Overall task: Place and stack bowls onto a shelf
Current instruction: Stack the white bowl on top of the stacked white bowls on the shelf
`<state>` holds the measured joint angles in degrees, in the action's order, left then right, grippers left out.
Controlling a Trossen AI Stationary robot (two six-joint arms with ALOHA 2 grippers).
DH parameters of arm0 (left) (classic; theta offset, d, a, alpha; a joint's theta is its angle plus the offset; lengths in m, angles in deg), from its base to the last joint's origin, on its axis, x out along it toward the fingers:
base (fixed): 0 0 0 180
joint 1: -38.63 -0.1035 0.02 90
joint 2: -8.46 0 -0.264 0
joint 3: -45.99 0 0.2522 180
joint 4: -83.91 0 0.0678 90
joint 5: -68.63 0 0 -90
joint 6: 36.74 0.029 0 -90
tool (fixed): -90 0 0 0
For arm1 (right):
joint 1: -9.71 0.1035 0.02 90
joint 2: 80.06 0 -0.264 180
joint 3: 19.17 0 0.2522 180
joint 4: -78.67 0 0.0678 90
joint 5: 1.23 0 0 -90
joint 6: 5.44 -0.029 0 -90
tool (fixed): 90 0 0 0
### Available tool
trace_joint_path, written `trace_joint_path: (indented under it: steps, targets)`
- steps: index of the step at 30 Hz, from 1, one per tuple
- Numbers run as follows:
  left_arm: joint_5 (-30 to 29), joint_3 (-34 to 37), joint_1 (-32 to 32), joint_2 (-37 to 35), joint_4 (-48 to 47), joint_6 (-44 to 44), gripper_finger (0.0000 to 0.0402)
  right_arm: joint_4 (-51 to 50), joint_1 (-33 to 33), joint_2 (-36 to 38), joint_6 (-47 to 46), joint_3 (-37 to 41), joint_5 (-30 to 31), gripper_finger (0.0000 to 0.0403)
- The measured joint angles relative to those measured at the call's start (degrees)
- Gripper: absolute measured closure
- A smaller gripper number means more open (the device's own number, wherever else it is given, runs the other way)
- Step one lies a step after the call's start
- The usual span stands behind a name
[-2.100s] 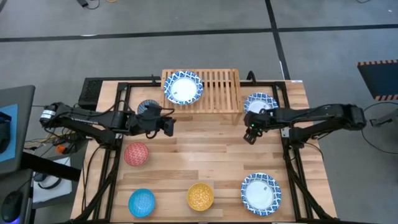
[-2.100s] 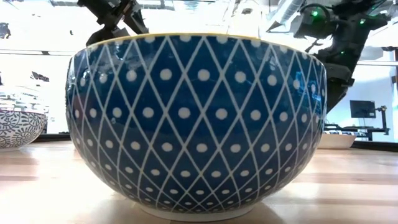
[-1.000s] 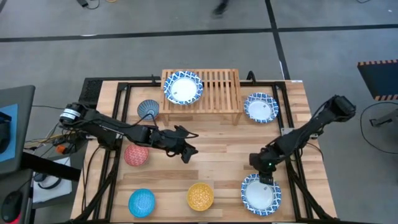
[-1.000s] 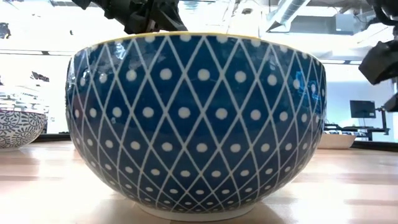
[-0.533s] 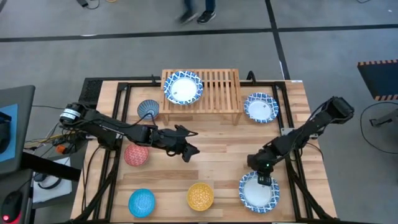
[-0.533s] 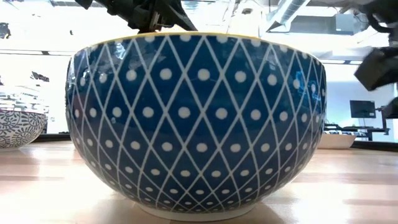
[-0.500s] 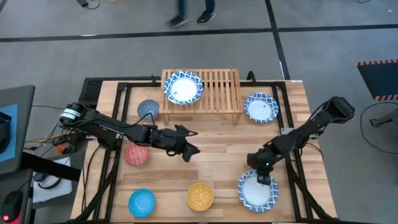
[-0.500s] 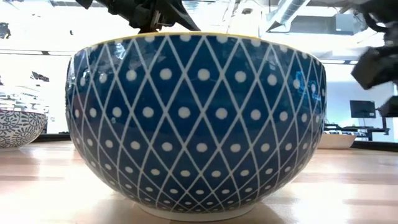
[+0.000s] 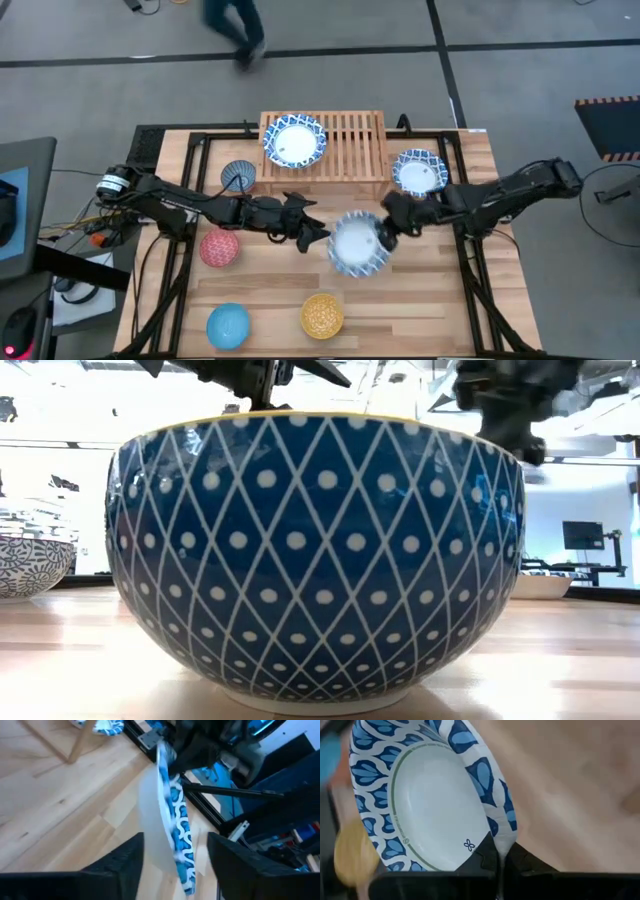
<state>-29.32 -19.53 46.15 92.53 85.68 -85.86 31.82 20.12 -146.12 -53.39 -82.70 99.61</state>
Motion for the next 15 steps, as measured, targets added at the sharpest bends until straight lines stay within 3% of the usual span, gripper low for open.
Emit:
trace_joint_path:
  steps: [4, 8, 11, 15]
  targets:
    - [-2.04, 0.0, -0.93, 0.0, -1.3, -1.0, 0.0153, 0.32, -3.36, -1.66, 2.28, -3.02, 1.47, 0.0374]
    - [-4.58, 0.0, -1.99, -0.02, -4.62, -4.96, 0.0157, 0.6, -4.39, -2.71, 6.15, -5.6, 1.45, 0.0379]
    - [-4.83, -0.09, -2.15, -0.04, -4.66, -5.01, 0.0195, 1.06, -5.13, -2.71, 6.48, -6.63, 1.42, 0.0377]
    - [-4.63, -0.09, -2.1, -0.08, -4.73, -4.94, 0.0286, 1.15, -6.42, -2.67, 7.97, -7.66, 0.79, 0.037]
